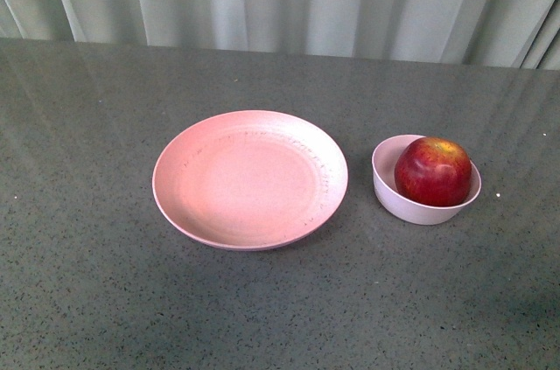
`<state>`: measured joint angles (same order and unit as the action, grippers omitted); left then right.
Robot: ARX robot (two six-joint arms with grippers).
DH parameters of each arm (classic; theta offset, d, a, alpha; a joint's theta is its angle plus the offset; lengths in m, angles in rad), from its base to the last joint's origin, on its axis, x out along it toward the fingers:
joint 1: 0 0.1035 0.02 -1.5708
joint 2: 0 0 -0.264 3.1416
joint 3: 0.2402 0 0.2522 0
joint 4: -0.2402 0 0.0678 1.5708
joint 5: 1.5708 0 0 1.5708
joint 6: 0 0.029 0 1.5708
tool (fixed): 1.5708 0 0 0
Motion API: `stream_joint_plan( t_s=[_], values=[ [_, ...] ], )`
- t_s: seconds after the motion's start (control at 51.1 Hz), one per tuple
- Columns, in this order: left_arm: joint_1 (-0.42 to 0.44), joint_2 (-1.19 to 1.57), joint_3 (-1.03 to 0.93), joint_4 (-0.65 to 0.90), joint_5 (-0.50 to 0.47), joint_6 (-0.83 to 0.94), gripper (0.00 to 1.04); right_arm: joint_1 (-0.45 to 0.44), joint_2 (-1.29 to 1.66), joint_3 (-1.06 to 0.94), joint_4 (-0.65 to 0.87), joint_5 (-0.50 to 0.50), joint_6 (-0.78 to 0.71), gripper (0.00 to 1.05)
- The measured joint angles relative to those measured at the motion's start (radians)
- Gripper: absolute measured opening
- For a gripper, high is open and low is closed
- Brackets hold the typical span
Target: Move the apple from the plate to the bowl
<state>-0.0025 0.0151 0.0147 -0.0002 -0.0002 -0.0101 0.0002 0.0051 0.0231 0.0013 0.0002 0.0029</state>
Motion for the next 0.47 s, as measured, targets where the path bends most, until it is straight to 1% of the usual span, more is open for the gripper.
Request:
stream_joint_plan(
  t_s=[0.039, 0.118, 0.47],
  values=[
    [0.0, 0.0, 0.0, 0.0, 0.0, 0.002, 0.98, 0.0, 0.0, 0.0, 0.0, 0.0, 0.0, 0.96],
    [0.0, 0.0, 0.0, 0.0, 0.0, 0.002, 0.95, 0.0, 0.0, 0.0, 0.0, 0.0, 0.0, 0.96],
    [0.0, 0.0, 0.0, 0.0, 0.0, 0.002, 0.96, 0.0, 0.0, 0.0, 0.0, 0.0, 0.0, 0.96]
  ],
)
